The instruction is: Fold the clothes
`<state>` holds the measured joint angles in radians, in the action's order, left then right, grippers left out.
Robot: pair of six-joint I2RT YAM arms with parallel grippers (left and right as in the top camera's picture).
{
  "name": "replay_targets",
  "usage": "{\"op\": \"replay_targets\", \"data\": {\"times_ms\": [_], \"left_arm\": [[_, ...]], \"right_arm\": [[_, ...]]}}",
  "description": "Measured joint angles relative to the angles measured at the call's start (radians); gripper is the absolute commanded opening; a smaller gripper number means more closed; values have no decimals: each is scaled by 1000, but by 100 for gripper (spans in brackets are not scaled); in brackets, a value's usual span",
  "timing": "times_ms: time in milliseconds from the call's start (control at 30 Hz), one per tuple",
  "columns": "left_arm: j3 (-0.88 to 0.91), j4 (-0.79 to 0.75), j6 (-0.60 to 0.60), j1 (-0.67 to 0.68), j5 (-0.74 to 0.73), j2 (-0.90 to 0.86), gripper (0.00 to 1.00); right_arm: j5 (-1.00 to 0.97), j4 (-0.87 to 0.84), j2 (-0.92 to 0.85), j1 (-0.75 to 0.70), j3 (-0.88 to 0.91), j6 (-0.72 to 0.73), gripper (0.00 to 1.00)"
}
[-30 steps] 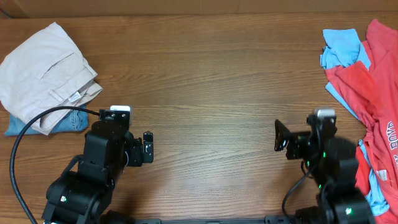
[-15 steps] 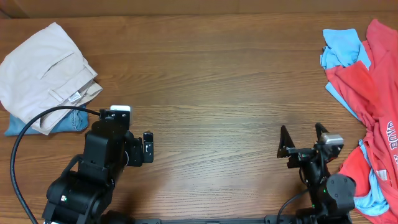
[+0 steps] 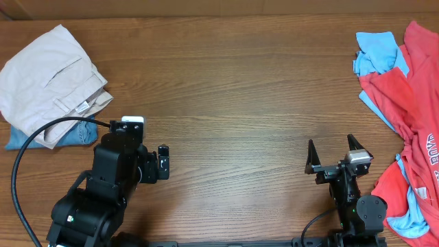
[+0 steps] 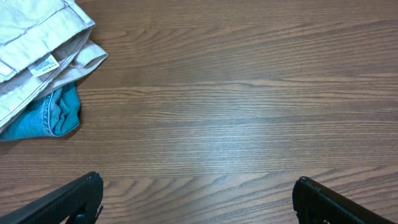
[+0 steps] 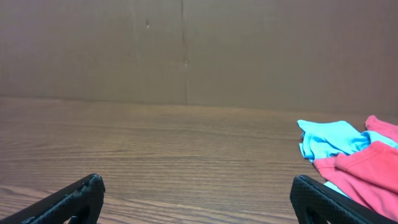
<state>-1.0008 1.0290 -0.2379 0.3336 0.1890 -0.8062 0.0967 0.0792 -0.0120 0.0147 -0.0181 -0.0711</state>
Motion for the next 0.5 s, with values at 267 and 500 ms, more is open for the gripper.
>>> {"op": "replay_targets", "data": {"times_ms": [267,500], "left_arm": [[0,0,0,0,0,0,100],[0,0,0,0,0,0,100]], "right_arm": [[4,0,0,0,0,-5,100],[4,0,0,0,0,-8,100]]}}
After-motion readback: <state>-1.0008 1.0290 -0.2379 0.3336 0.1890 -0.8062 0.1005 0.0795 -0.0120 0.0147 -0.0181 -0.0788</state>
